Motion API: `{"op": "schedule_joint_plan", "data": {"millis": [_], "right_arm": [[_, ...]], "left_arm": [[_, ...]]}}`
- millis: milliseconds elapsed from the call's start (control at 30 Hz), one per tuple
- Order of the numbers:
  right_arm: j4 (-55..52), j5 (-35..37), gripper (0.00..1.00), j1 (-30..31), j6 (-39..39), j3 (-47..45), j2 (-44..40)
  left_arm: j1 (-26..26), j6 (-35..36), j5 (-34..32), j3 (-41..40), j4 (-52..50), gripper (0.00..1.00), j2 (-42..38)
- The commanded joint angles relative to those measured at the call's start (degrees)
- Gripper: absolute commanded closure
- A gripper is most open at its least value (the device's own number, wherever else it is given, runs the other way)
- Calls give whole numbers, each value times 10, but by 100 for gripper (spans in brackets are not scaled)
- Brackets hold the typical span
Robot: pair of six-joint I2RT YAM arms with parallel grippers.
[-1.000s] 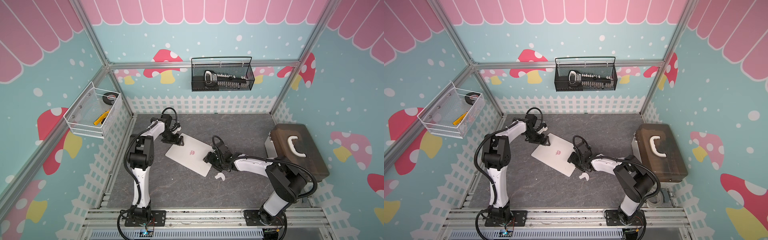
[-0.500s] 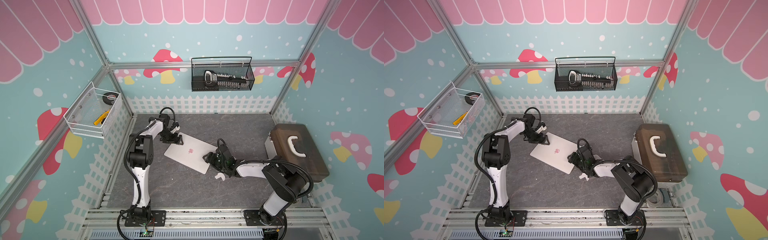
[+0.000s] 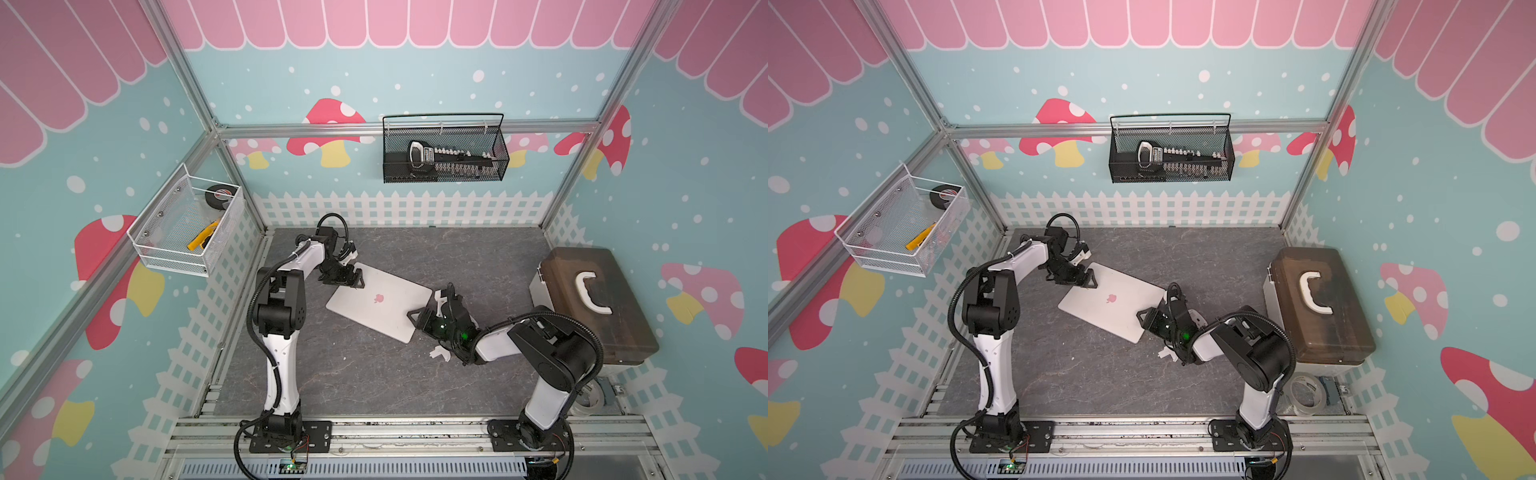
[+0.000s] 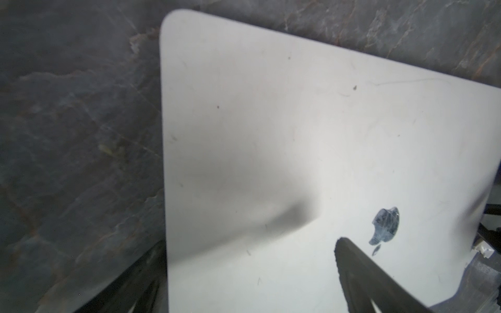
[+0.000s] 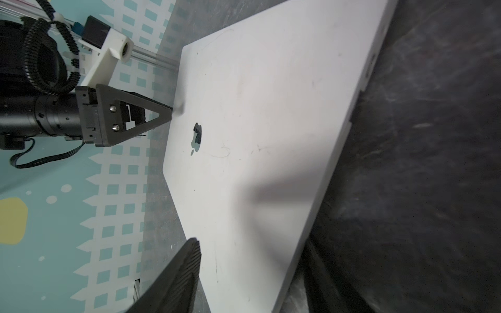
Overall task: Insert the wireless mouse receiver into the laptop
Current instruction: Pick up the laptop from the center of the board.
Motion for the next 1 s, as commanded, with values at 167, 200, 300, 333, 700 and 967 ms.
{"op": "schedule_joint_plan", "data": {"millis": [167,200,300,333,700,967], "right_arm": [[169,-89,44,12,-47,31,-38],[164,-91,44,11,-50,33,-38],[151,-93,49,10,-47,42,-28],[145,-94,53,10,-45,46,-22],[83,-88,72,4,-46,48,-31],[51,-80,91,-8,-56,44,-52]], "left_arm": [[-26,5,92,-33,-54,6,17],[-26,5,92,-34,-53,6,17],[-26,1,93,-38,-47,5,13],[-26,-1,94,-41,-44,6,10],[9,-101,116,-124,115,4,-80],[37,-260,112,-179,268,1,-170]]}}
